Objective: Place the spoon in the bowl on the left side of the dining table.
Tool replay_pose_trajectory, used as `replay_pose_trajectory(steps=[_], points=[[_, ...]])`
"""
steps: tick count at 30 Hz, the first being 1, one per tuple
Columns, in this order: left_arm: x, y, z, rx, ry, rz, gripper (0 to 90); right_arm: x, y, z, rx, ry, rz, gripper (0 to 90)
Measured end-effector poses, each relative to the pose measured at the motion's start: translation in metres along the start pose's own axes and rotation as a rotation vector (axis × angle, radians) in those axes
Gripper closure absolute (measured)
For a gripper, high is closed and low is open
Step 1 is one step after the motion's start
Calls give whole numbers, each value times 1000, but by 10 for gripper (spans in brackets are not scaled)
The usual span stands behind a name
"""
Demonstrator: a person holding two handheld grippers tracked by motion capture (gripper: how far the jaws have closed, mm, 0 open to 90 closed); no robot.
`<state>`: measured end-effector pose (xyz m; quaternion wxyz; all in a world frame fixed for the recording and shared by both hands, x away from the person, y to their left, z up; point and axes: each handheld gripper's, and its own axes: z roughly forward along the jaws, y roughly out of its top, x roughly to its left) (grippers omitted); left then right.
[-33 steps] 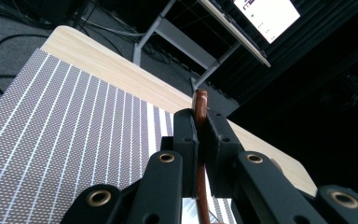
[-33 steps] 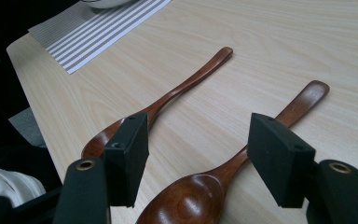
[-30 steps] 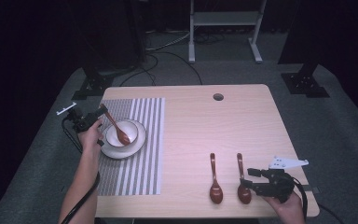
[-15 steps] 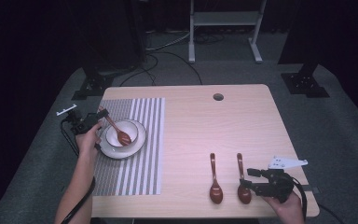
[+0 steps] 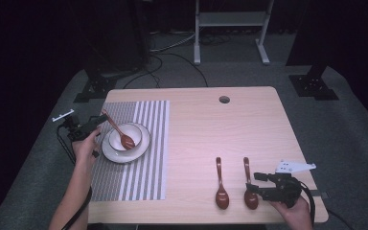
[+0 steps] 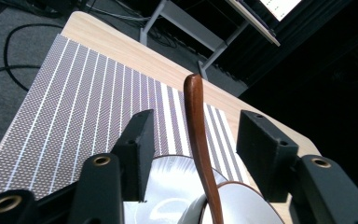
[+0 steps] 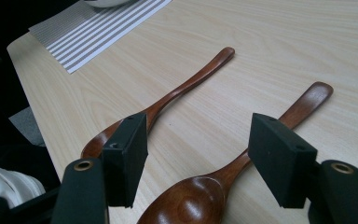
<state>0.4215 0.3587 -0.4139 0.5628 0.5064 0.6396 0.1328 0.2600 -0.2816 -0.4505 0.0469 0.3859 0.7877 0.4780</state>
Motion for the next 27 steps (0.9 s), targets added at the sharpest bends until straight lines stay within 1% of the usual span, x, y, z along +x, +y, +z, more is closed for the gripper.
replay_pose_trajectory(steps=[3,4,6,7,11,13,14,17,20,24,26,27], points=[[-1,1,-3,2,-5,10,438,0,0,-1,-5,-3,-1,362],[-2,2,-6,9,-8,22,417,-1,0,-2,-10,-4,-2,359],[-4,1,-7,11,-10,24,406,-1,0,-3,-12,-4,-1,358],[-5,1,-9,16,-15,32,385,-3,0,-3,-12,-6,2,354],[-5,0,-11,19,-19,34,365,-3,0,-3,-12,-7,4,352],[-4,0,-12,21,-23,31,329,-3,0,-2,-13,-7,6,347],[-3,-1,-12,20,-21,33,329,-3,0,-2,-13,-7,6,347],[0,-2,-14,28,-15,27,291,-4,0,-1,-10,-8,7,342],[0,-2,-17,28,-12,26,252,-5,0,1,-10,-8,18,330],[0,-1,-21,24,-17,36,236,-6,0,1,-13,-10,25,322],[-1,-2,-25,23,-21,52,226,-5,0,1,-14,-12,25,321],[-1,-3,-25,22,-22,52,219,-5,0,1,-14,-13,25,320]])
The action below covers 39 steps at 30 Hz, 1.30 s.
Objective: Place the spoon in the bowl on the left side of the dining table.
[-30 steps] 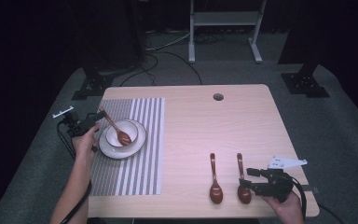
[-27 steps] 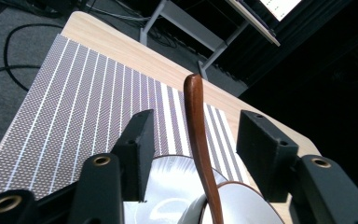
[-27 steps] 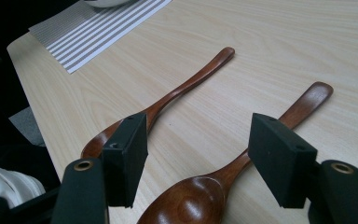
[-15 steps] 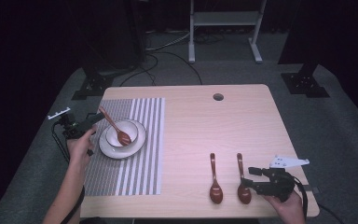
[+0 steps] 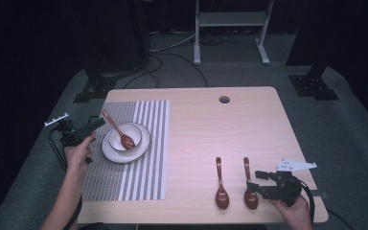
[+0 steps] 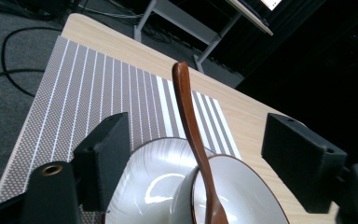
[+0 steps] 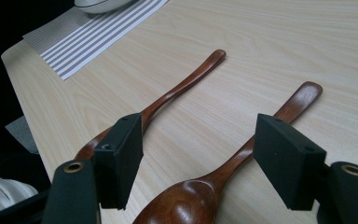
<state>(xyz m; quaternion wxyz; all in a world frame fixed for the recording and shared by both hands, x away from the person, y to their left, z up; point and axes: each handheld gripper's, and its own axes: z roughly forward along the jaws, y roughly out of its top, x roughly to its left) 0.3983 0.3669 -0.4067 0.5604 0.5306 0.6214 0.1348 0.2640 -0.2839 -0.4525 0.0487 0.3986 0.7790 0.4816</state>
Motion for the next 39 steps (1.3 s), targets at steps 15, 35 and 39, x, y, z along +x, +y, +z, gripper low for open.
replay_pose_trajectory(steps=[15,35,39], points=[[-1,-5,-13,12,0,39,181,0,-1,-4,-9,-5,13,319],[-20,-17,-18,60,-28,122,158,3,-1,-9,-21,-19,14,317],[-26,-19,-19,70,-37,145,158,2,-2,-9,-21,-21,14,316]])
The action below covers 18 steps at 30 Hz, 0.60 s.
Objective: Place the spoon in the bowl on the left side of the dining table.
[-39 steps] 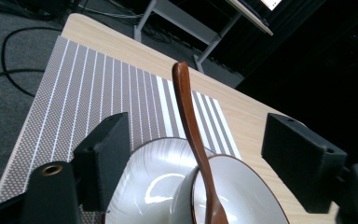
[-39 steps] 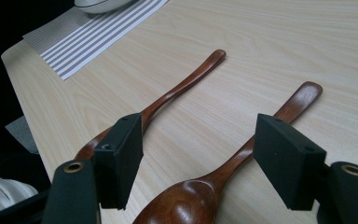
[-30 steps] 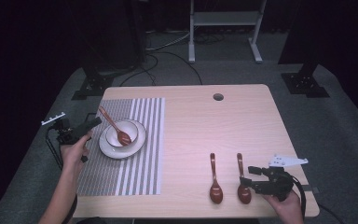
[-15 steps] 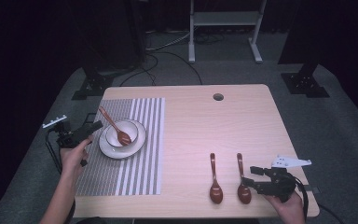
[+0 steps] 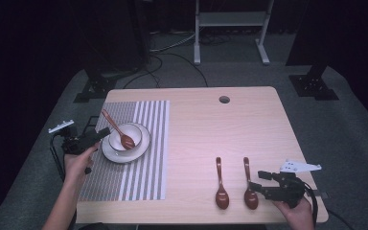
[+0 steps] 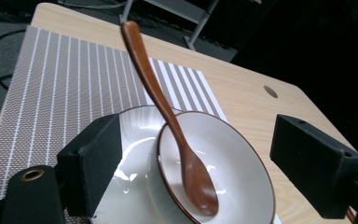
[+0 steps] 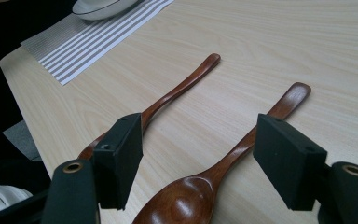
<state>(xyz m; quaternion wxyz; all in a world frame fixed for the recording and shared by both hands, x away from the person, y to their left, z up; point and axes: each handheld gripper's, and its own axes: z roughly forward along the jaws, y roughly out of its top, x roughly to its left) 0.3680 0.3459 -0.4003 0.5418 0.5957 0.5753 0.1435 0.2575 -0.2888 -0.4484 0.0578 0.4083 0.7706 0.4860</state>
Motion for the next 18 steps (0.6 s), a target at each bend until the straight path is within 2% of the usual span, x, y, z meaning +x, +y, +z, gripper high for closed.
replay_pose_trajectory(steps=[10,18], points=[[-20,-1,1,23,-31,71,158,-1,0,-2,-14,-3,13,308],[-38,0,8,34,-66,108,158,-1,0,-2,-15,-5,16,308]])
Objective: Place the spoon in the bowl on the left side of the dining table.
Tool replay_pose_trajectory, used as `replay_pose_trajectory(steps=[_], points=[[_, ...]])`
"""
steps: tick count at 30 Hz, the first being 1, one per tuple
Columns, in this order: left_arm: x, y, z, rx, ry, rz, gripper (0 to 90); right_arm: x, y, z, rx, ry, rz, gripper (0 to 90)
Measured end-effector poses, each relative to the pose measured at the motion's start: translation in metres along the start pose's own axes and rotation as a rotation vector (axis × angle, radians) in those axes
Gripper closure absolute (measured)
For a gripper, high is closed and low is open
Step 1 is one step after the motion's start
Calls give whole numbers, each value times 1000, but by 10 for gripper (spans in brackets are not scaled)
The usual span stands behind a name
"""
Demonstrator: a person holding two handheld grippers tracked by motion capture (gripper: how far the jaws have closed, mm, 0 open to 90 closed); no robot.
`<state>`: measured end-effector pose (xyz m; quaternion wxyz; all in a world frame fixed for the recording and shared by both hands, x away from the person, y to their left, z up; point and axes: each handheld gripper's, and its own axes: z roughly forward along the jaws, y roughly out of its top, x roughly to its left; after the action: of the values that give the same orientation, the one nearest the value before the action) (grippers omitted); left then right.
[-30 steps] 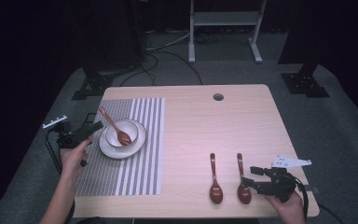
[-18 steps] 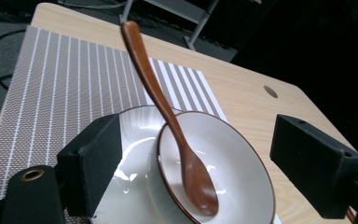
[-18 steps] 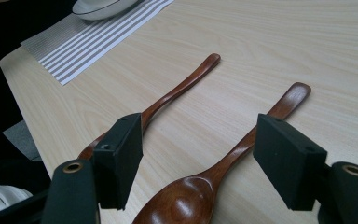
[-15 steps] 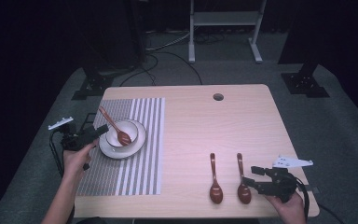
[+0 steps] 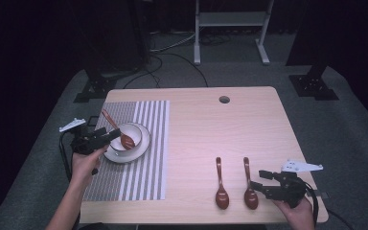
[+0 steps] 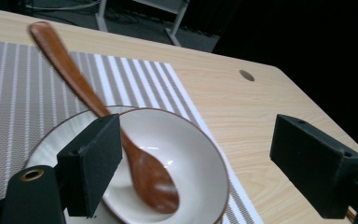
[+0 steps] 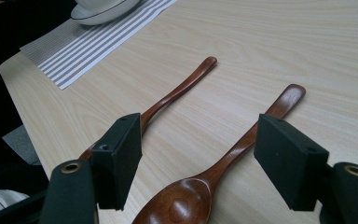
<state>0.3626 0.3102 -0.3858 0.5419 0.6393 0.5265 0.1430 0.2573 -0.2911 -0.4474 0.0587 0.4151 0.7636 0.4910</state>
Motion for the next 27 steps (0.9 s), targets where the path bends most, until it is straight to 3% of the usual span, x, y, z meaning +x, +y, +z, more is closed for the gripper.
replay_pose_trajectory(steps=[18,27], points=[[-33,-3,20,54,-43,90,158,-1,-1,-4,-9,-6,-2,308],[-46,-8,29,76,-74,101,157,-2,-1,-4,-9,-11,-1,306]])
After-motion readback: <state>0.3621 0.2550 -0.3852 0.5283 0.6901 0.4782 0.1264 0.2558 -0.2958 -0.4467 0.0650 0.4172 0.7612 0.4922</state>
